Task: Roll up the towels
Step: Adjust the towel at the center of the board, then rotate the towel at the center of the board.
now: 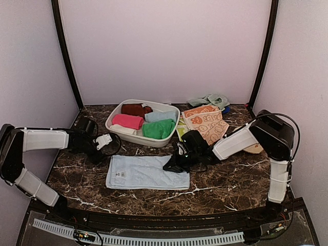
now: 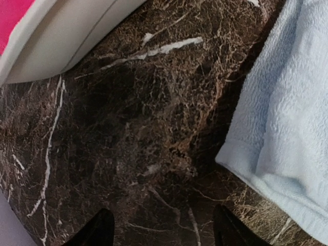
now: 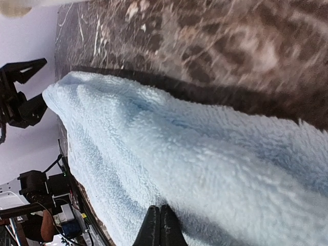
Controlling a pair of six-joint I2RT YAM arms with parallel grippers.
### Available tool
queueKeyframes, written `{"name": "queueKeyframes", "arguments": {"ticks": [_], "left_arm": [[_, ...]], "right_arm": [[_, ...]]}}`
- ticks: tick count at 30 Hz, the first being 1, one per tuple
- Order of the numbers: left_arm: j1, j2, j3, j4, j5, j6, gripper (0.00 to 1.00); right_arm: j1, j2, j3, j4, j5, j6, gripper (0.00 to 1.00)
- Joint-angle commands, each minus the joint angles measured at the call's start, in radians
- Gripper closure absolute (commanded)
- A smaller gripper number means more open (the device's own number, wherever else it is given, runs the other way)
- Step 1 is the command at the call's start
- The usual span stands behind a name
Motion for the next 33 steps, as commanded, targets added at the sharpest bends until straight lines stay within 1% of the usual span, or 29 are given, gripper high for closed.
{"name": "queueKeyframes", "arguments": {"ticks": [1, 4, 6, 8, 10, 11, 13, 14, 17, 20, 26, 29, 33], "left_arm": [[-0.001, -0.078, 0.121, -0.034, -0.009, 0.024, 0.30], [-0.005, -0.109, 0.223, -0.182, 0.113, -0.005, 0.31], [-0.042, -0.133, 0.235, -0.277, 0.186, 0.005, 0.31], [-0.129, -0.157, 0.187, -0.319, 0.196, 0.023, 0.31], [-0.174, -0.168, 0.133, -0.319, 0.231, 0.030, 0.31], [-0.191, -0.162, 0.108, -0.312, 0.232, 0.028, 0.32], [-0.227, -0.122, 0.078, -0.297, 0.192, 0.019, 0.35], [-0.237, -0.096, 0.070, -0.297, 0.182, 0.013, 0.36], [-0.252, -0.042, 0.038, -0.263, 0.156, 0.017, 0.39], [-0.253, -0.024, 0.000, -0.213, 0.090, 0.043, 0.39], [-0.254, -0.002, -0.048, -0.117, -0.055, 0.110, 0.39], [-0.254, 0.014, -0.057, -0.030, -0.149, 0.155, 0.39], [-0.253, 0.044, -0.042, 0.092, -0.239, 0.208, 0.38]], "right_arm": [[0.042, -0.055, -0.030, 0.010, -0.008, 0.077, 1.00], [0.039, -0.128, 0.023, -0.094, 0.018, 0.020, 0.99], [0.018, -0.169, 0.063, -0.175, 0.032, -0.014, 0.98], [-0.015, -0.187, 0.088, -0.242, 0.032, -0.014, 0.98], [-0.036, -0.176, 0.119, -0.304, 0.069, -0.121, 0.98], [-0.040, -0.162, 0.139, -0.371, 0.091, -0.156, 0.98], [-0.045, -0.121, 0.189, -0.490, 0.177, -0.217, 1.00], [-0.045, -0.101, 0.197, -0.518, 0.194, -0.239, 1.00], [-0.041, -0.075, 0.169, -0.572, 0.250, -0.256, 1.00], [-0.017, -0.101, 0.102, -0.603, 0.300, -0.261, 1.00], [0.059, -0.154, -0.002, -0.624, 0.298, -0.238, 1.00], [0.119, -0.194, -0.037, -0.624, 0.286, -0.210, 1.00], [0.205, -0.233, -0.065, -0.649, 0.278, -0.173, 1.00]]}}
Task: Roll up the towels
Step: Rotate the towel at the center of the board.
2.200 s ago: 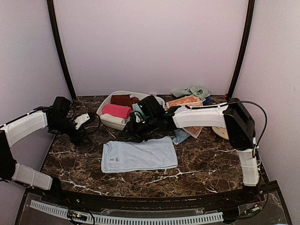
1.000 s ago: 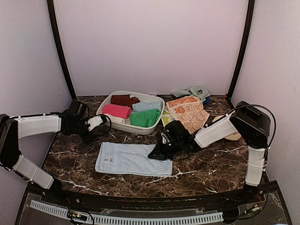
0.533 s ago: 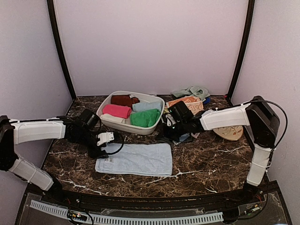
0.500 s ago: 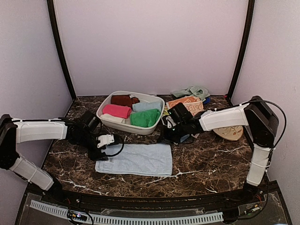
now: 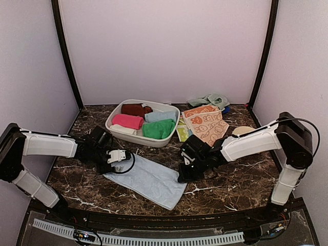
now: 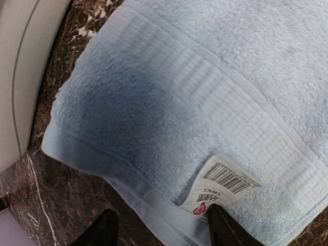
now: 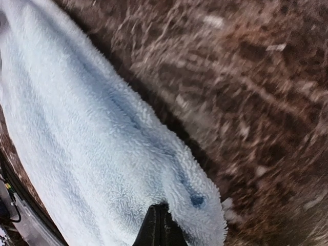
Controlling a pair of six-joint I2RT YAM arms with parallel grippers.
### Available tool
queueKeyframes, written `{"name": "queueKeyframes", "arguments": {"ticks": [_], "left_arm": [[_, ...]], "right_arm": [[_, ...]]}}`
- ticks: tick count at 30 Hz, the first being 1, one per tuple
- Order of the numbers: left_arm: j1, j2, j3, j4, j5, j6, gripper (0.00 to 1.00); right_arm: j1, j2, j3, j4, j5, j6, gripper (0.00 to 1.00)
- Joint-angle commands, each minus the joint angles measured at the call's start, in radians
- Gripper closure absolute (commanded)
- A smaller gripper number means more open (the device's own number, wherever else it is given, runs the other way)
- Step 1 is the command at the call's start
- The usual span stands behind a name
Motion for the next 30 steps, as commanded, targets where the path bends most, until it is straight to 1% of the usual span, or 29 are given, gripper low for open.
{"name": "queueKeyframes", "arguments": {"ticks": [1, 4, 7, 9, 12, 13, 15, 17, 18, 20, 22, 24, 27, 30], "left_arm": [[0.004, 0.056, -0.004, 0.171, -0.186, 0.088, 0.37], [0.003, 0.107, 0.045, 0.226, -0.220, 0.097, 0.36], [0.004, 0.158, 0.097, 0.265, -0.238, 0.081, 0.33], [0.004, 0.175, 0.133, 0.269, -0.228, 0.050, 0.29], [0.011, 0.159, 0.191, 0.215, -0.169, -0.004, 0.25], [0.017, 0.141, 0.202, 0.193, -0.142, -0.019, 0.23], [0.038, 0.096, 0.219, 0.134, -0.082, -0.041, 0.19], [0.070, 0.043, 0.225, 0.074, -0.022, -0.055, 0.17], [0.088, 0.016, 0.225, 0.046, 0.008, -0.063, 0.17], [0.125, -0.029, 0.214, -0.003, 0.051, -0.074, 0.16], [0.145, -0.061, 0.192, -0.037, 0.058, -0.067, 0.16], [0.148, -0.086, 0.165, -0.046, 0.058, -0.064, 0.16], [0.147, -0.108, 0.135, -0.044, 0.086, -0.074, 0.17], [0.144, -0.082, 0.142, -0.052, 0.125, -0.093, 0.17]], "right_arm": [[0.104, -0.029, -0.055, -0.110, 0.000, 0.061, 1.00], [0.171, -0.043, -0.069, -0.103, -0.006, 0.100, 1.00], [0.239, -0.033, -0.043, -0.103, -0.012, 0.118, 1.00], [0.277, -0.021, -0.010, -0.105, -0.020, 0.110, 1.00], [0.295, -0.022, 0.057, -0.142, -0.017, 0.046, 1.00], [0.293, -0.034, 0.081, -0.164, -0.006, 0.012, 1.00], [0.281, -0.054, 0.139, -0.217, 0.014, -0.087, 0.92], [0.259, -0.068, 0.211, -0.279, 0.037, -0.196, 0.87], [0.244, -0.073, 0.235, -0.302, 0.063, -0.236, 0.85], [0.198, -0.081, 0.253, -0.299, 0.058, -0.279, 0.84], [0.150, -0.070, 0.252, -0.284, 0.054, -0.295, 0.86], [0.130, -0.028, 0.244, -0.282, 0.046, -0.306, 0.88], [0.129, 0.026, 0.201, -0.264, 0.025, -0.295, 0.94], [0.141, 0.037, 0.113, -0.212, -0.014, -0.256, 0.97]]}}
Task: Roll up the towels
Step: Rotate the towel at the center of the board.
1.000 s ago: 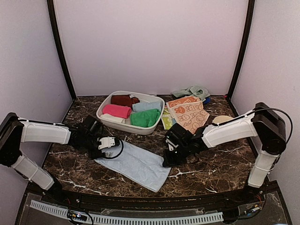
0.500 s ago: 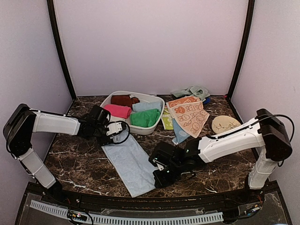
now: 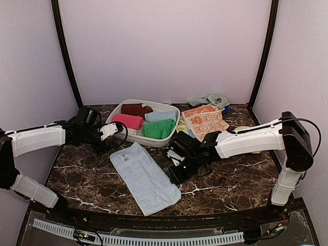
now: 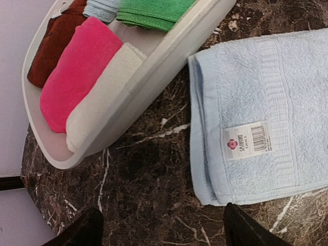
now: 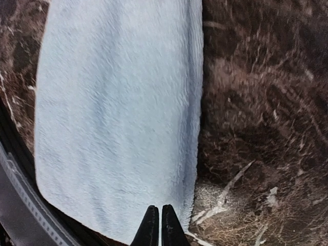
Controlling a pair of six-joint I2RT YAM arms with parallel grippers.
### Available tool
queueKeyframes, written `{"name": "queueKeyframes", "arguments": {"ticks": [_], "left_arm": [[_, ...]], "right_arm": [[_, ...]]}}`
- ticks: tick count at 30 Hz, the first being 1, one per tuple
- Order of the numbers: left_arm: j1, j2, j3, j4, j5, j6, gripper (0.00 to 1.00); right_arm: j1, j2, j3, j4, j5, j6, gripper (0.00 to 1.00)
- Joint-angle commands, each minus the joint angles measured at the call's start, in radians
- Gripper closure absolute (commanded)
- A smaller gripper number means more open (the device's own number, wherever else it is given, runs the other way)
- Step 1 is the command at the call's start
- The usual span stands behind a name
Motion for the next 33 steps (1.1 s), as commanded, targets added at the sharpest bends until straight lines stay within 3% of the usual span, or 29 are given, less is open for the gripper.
{"name": "queueKeyframes", "arguments": {"ticks": [1, 10, 19, 27, 29, 33], "left_arm": [[-0.008, 0.027, -0.014, -0.059, 0.076, -0.039, 0.17], [-0.057, 0.201, -0.020, 0.092, -0.022, -0.093, 0.19], [-0.074, 0.416, 0.107, 0.160, -0.115, -0.099, 0.21], [-0.070, 0.387, 0.171, 0.142, -0.146, -0.037, 0.18], [-0.067, 0.331, 0.151, 0.141, -0.145, -0.015, 0.14], [-0.034, 0.209, 0.142, 0.048, -0.074, -0.003, 0.09]], "right_arm": [[0.031, 0.038, -0.116, 0.028, -0.049, 0.019, 0.98], [0.112, 0.032, -0.159, 0.080, -0.084, 0.091, 1.00], [0.204, 0.120, -0.016, 0.104, -0.113, 0.098, 1.00], [0.218, 0.170, 0.087, 0.058, -0.097, 0.059, 1.00], [0.218, 0.131, 0.064, 0.047, -0.060, 0.041, 0.93], [0.228, 0.039, 0.010, 0.009, 0.091, -0.043, 0.66]]}}
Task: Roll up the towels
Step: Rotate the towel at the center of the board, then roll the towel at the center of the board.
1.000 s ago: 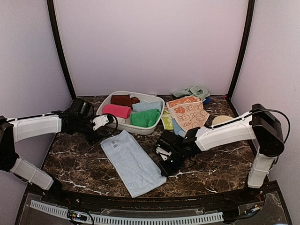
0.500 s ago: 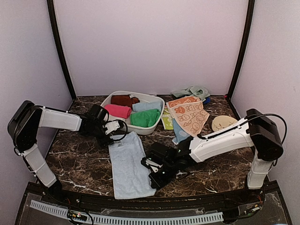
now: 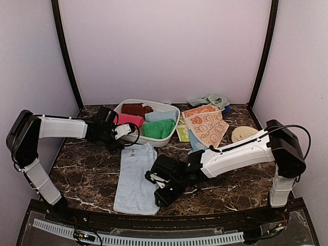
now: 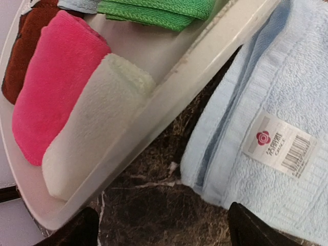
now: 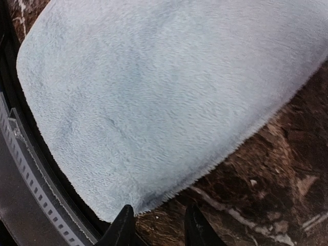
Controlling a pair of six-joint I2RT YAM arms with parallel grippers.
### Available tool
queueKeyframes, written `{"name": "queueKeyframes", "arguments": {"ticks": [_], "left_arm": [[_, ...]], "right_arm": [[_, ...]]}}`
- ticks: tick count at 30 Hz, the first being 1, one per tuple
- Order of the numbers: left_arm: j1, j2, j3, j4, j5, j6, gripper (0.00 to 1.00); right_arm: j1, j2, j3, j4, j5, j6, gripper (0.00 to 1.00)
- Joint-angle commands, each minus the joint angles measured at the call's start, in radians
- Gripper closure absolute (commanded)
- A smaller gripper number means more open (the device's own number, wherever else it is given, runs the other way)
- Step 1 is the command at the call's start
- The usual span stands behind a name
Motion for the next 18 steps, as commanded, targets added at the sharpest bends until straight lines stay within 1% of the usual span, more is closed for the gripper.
{"name": "queueKeyframes", "arguments": {"ticks": [1, 3, 5, 7, 9, 11, 15, 18], "left_arm": [[0.038, -0.182, -0.010, -0.102, 0.065, 0.032, 0.08], [0.055, -0.240, -0.020, -0.164, 0.113, 0.032, 0.07], [0.074, -0.299, -0.035, -0.233, 0.169, 0.023, 0.06], [0.091, -0.340, -0.059, -0.276, 0.209, 0.021, 0.06], [0.109, -0.366, -0.082, -0.313, 0.242, 0.014, 0.05], [0.123, -0.380, -0.097, -0.350, 0.259, 0.002, 0.06], [0.138, -0.417, -0.141, -0.379, 0.283, -0.017, 0.06], [0.144, -0.443, -0.166, -0.386, 0.288, -0.022, 0.06]], "right_arm": [[0.023, -0.127, -0.058, -0.046, 0.185, -0.114, 0.61], [0.045, -0.175, -0.081, -0.018, 0.250, -0.180, 0.54], [0.099, -0.221, -0.139, 0.047, 0.323, -0.282, 0.44], [0.158, -0.250, -0.175, 0.116, 0.375, -0.407, 0.39], [0.213, -0.259, -0.204, 0.183, 0.407, -0.532, 0.37], [0.242, -0.242, -0.197, 0.208, 0.421, -0.618, 0.37], [0.271, -0.177, -0.161, 0.210, 0.407, -0.736, 0.37], [0.285, -0.129, -0.150, 0.240, 0.425, -0.790, 0.41]]}}
